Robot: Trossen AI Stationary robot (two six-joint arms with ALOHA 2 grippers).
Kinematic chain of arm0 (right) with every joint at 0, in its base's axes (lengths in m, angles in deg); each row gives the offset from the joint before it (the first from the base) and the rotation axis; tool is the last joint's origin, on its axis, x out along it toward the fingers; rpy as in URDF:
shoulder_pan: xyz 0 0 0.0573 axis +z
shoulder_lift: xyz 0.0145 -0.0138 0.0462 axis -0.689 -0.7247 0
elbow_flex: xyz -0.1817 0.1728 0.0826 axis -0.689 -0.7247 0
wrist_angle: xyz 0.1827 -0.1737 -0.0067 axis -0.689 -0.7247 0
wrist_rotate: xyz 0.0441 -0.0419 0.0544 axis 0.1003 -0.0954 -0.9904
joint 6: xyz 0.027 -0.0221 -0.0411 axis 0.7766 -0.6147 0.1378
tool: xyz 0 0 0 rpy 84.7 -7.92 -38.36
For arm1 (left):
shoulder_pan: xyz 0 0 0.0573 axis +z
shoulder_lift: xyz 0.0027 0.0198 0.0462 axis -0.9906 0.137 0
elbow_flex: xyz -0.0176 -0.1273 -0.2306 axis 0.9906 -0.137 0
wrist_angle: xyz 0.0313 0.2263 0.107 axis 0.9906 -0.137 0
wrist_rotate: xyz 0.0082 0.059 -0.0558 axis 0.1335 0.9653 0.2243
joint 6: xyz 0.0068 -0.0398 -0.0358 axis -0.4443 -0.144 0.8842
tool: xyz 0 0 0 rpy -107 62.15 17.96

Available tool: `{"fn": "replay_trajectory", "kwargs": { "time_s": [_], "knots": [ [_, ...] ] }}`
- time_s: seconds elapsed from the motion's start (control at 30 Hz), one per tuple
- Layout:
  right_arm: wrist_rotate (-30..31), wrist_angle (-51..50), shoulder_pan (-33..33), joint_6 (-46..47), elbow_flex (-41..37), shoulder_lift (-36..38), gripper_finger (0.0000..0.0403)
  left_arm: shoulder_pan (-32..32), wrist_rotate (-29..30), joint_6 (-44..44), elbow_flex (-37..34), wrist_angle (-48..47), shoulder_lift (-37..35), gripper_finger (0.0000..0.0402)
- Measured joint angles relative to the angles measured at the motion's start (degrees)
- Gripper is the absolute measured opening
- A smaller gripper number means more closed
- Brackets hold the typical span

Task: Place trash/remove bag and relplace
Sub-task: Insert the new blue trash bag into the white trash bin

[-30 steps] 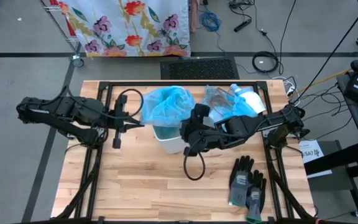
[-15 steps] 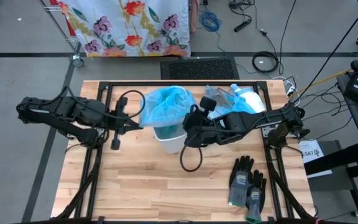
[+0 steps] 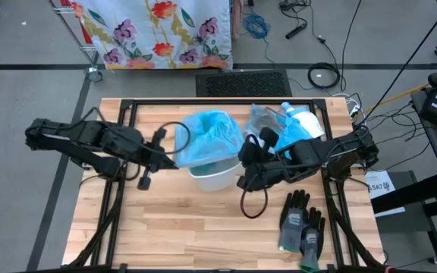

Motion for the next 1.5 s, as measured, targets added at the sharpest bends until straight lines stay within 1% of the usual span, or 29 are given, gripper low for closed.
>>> {"fn": "replay_trajectory", "kwargs": {
  "time_s": [0.07, 0.17, 0.3, 0.43, 0.5, 0.77, 0.83, 1.07, 1.23, 1.5],
  "knots": [
    [-1.8, -1.5, 0.2, 2.5, 0.0, 0.0, 0.0001, 0.0, -1.5, 1.0, 0.0, 0.3, 1.5, 0.0004],
    [-5.0, -3.1, 0.2, 5.3, 0.0, -0.3, 0.0000, 0.0, -2.0, 1.3, 0.0, 0.5, 2.6, 0.0004],
    [-5.9, -3.5, 1.2, 8.1, 0.0, -0.2, 0.0000, 1.0, -2.2, 1.2, 0.0, 1.8, 2.8, 0.0004],
    [-9.1, -3.6, 2.4, 8.6, 0.0, -0.1, 0.0000, 2.0, -2.0, 1.4, 0.0, 2.5, 2.8, 0.0004],
    [-10.4, -3.6, 2.8, 8.6, 0.0, -0.4, 0.0000, 2.2, -2.0, 2.9, 0.0, 2.7, 2.8, 0.0004],
    [-11.0, -3.3, 3.2, 7.2, 0.0, -0.8, 0.0000, 1.7, -3.6, 7.8, 0.0, 2.8, 4.0, 0.0004],
    [-11.9, -3.0, 3.2, 6.0, 0.0, -0.8, 0.0000, 1.3, -4.0, 10.0, 0.0, 2.7, 4.9, 0.0004],
    [-13.8, -0.4, 3.2, 4.8, 0.0, -0.8, 0.0000, -0.7, -4.5, 13.2, 0.0, 2.8, 9.9, 0.0004],
    [-13.8, -0.4, 3.5, 6.0, 0.0, -0.9, 0.0000, -2.5, -4.5, 13.4, -0.1, 3.1, 11.9, 0.0004],
    [-13.2, -0.2, 3.6, 7.3, 0.0, -0.9, 0.0000, -4.6, -4.8, 13.4, -0.1, 4.9, 11.4, 0.0004]
  ]
}}
